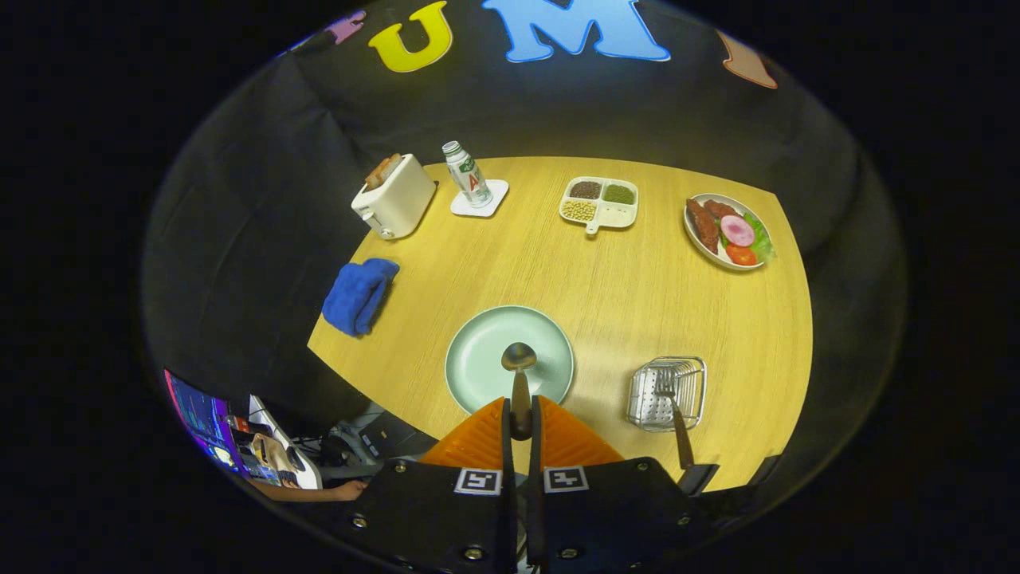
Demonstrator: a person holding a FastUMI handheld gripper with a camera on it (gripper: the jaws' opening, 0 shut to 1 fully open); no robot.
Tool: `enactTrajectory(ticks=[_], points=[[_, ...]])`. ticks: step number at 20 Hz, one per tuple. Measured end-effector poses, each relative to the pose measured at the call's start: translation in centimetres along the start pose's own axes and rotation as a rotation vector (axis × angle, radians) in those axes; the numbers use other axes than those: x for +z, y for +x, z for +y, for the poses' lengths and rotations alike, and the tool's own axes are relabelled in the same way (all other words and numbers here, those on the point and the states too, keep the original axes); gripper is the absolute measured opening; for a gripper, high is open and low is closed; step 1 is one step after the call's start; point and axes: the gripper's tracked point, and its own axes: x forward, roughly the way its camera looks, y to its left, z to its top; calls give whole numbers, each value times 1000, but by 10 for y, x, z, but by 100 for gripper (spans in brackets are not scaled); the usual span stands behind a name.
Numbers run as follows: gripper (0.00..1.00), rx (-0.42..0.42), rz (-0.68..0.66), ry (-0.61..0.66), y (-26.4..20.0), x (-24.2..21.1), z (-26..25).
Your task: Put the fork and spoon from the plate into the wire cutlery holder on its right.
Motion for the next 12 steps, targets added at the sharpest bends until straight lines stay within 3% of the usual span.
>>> enactTrajectory(ticks=[12], points=[[5, -66, -68, 85, -68, -2, -61]])
